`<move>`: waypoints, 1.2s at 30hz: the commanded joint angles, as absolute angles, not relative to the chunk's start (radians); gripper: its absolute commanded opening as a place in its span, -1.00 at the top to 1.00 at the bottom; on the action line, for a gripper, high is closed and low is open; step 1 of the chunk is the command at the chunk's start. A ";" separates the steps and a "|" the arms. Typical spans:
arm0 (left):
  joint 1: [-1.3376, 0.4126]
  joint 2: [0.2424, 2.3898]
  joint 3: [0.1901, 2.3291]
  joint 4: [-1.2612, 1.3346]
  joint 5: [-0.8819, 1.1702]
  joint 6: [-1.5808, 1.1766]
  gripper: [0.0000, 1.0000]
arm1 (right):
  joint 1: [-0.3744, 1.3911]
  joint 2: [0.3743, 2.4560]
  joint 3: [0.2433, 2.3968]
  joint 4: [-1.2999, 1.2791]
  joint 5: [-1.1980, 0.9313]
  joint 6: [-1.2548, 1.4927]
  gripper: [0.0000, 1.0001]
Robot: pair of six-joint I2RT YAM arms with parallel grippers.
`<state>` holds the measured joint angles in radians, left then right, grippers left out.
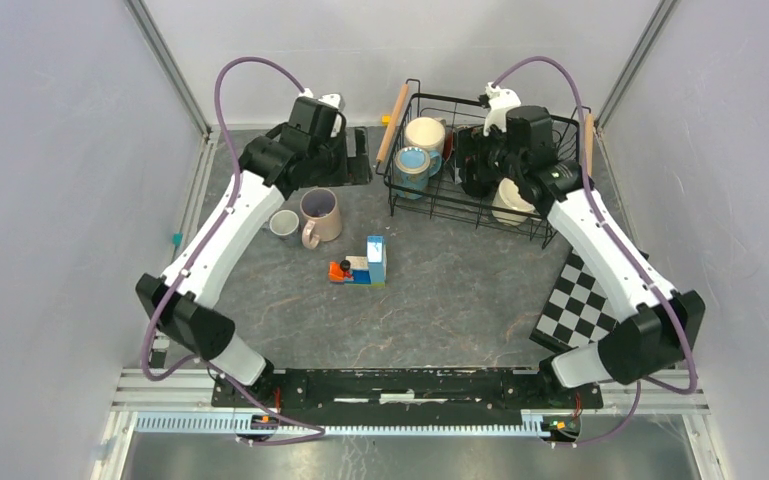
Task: Unload the cups from the dish rack
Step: Unload the cup from the dish rack.
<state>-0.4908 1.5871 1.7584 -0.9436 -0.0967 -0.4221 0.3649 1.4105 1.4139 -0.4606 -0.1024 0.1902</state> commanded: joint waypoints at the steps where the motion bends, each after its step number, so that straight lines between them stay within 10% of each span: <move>1: -0.560 1.507 1.734 -0.925 -0.046 -0.387 -1.00 | 0.353 1.485 1.503 -0.512 0.015 0.121 -0.96; 36: -0.655 1.321 1.542 -0.851 0.102 -0.388 -1.00 | 0.114 1.904 1.703 -0.450 -0.186 -0.041 -0.96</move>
